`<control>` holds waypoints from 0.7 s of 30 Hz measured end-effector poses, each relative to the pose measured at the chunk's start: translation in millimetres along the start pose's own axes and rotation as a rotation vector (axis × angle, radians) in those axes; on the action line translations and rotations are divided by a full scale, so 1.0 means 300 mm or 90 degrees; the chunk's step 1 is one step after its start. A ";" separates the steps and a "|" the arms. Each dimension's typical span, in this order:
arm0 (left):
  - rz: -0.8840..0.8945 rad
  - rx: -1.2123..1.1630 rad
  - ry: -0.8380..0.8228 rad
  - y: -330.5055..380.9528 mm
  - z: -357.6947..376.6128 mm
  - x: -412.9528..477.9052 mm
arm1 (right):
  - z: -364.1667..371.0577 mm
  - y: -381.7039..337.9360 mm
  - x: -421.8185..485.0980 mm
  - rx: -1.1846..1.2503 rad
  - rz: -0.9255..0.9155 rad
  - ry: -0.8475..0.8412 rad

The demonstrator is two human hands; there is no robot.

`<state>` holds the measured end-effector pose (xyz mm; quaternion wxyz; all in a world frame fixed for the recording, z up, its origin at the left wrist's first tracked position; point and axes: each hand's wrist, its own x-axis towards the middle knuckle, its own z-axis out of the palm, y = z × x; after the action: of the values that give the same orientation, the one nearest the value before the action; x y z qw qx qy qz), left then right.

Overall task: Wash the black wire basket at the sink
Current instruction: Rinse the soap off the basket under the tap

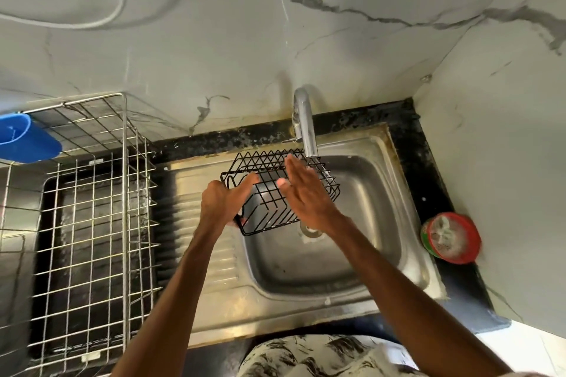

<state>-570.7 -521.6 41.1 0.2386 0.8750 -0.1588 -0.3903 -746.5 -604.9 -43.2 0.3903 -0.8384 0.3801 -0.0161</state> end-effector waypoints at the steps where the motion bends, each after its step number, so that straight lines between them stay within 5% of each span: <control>1: -0.003 -0.012 -0.002 -0.002 -0.003 -0.006 | -0.018 0.039 0.013 0.007 0.049 -0.013; 5: -0.011 -0.056 -0.002 -0.036 0.006 -0.010 | -0.056 0.170 -0.005 0.067 0.158 -0.034; 12: -0.196 -0.279 -0.099 -0.081 0.061 -0.061 | -0.125 0.185 -0.009 0.351 0.255 0.158; 21: -0.274 -0.468 -0.245 -0.135 0.136 -0.180 | -0.210 0.173 0.141 0.328 0.274 -0.012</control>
<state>-633.0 -474.6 28.1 0.4130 0.6571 0.1339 -0.6162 -769.2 -694.2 -45.4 0.5876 -0.6124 0.5284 -0.0210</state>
